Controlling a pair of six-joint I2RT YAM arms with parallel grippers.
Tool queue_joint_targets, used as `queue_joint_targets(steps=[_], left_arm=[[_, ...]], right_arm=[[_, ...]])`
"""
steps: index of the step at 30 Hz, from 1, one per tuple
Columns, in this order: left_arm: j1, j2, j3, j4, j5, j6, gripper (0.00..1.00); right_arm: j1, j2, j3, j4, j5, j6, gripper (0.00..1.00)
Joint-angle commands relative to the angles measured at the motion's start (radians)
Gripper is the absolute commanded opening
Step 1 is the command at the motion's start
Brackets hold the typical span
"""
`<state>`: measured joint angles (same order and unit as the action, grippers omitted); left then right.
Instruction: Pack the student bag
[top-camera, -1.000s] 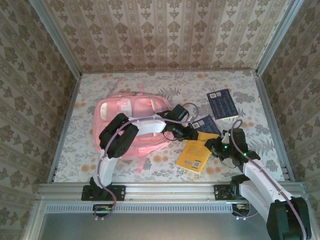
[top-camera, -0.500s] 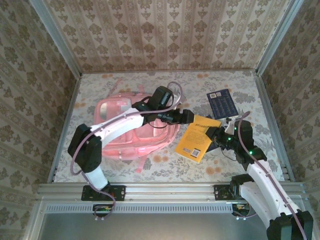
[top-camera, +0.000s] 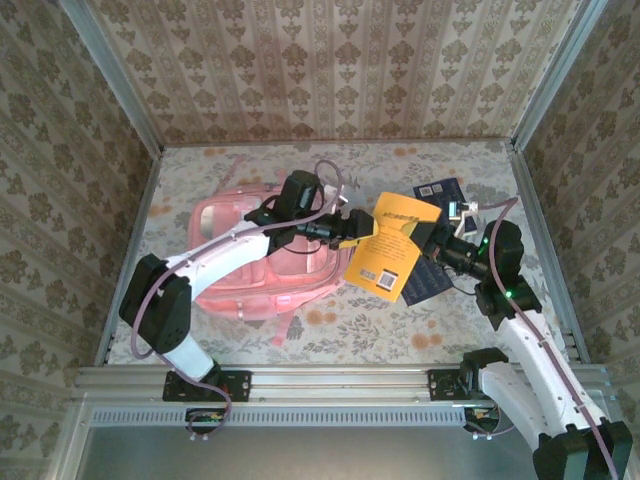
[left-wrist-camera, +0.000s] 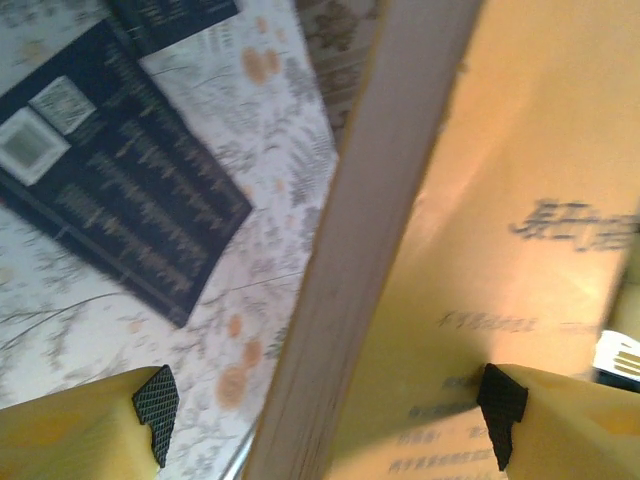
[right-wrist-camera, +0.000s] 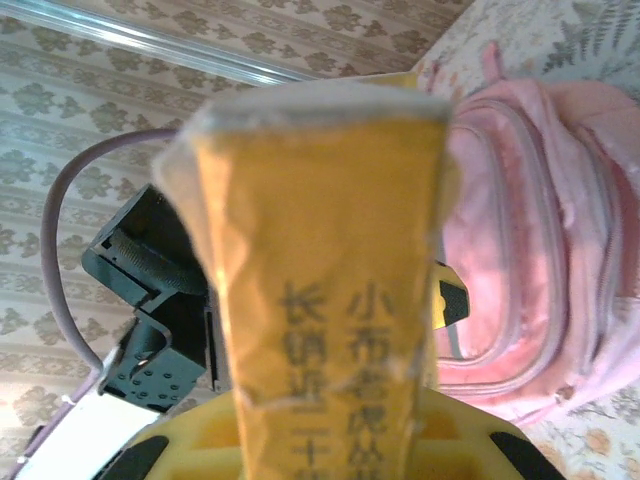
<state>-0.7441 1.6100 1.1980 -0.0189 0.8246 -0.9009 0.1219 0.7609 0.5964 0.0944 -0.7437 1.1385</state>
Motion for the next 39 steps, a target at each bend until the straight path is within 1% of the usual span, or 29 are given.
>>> queue_joint_targets(steps=[1,5,12,14,17,20,22,27,29,30,31,32,33,34,36,37,39], left_arm=[[0.003,-0.047,-0.009,0.166,0.099,-0.107,0.84],[0.014,-0.053,-0.033,0.291,0.127,-0.204,0.83],[0.017,-0.050,-0.057,0.498,0.180,-0.362,0.70],[0.021,-0.056,-0.058,0.505,0.182,-0.365,0.64],[0.037,-0.070,-0.062,0.506,0.181,-0.367,0.53],[0.053,-0.082,-0.071,0.508,0.179,-0.368,0.40],[0.056,-0.087,-0.075,0.511,0.179,-0.367,0.29],[0.060,-0.082,-0.081,0.515,0.179,-0.359,0.08],[0.064,-0.087,-0.085,0.520,0.166,-0.363,0.03],[0.067,-0.090,-0.087,0.524,0.154,-0.365,0.00],[0.073,-0.100,-0.099,0.525,0.126,-0.369,0.00],[0.082,-0.113,-0.116,0.534,0.089,-0.378,0.00],[0.091,-0.131,-0.143,0.548,0.038,-0.389,0.00],[0.097,-0.146,-0.167,0.557,-0.015,-0.400,0.00],[0.106,-0.174,-0.213,0.591,-0.119,-0.431,0.00],[0.108,-0.188,-0.243,0.624,-0.172,-0.454,0.00],[0.107,-0.222,-0.291,0.678,-0.312,-0.488,0.00]], right_arm=[[-0.001,0.001,0.064,0.172,-0.053,0.078,0.00],[-0.001,0.021,0.070,0.214,-0.052,0.108,0.00],[-0.001,0.051,0.077,0.248,-0.056,0.130,0.00],[0.000,0.057,0.077,0.262,-0.059,0.138,0.00],[-0.001,0.060,0.090,0.226,-0.058,0.109,0.00],[-0.001,0.062,0.104,0.172,-0.054,0.068,0.00],[-0.001,0.067,0.107,0.161,-0.056,0.053,0.00],[0.001,0.097,0.121,0.110,-0.056,0.022,0.00],[0.001,0.112,0.123,0.103,-0.056,0.017,0.00],[0.002,0.116,0.122,0.101,-0.051,0.017,0.04],[0.004,0.118,0.121,0.098,-0.041,0.017,0.18],[0.006,0.118,0.119,0.097,-0.030,0.015,0.35],[0.013,0.115,0.117,0.098,-0.014,0.015,0.56],[0.020,0.114,0.116,0.094,0.007,0.017,0.71],[0.045,0.111,0.114,0.101,0.055,0.028,0.91],[0.060,0.111,0.110,0.109,0.083,0.042,0.99],[0.106,0.108,0.095,0.140,0.154,0.079,1.00]])
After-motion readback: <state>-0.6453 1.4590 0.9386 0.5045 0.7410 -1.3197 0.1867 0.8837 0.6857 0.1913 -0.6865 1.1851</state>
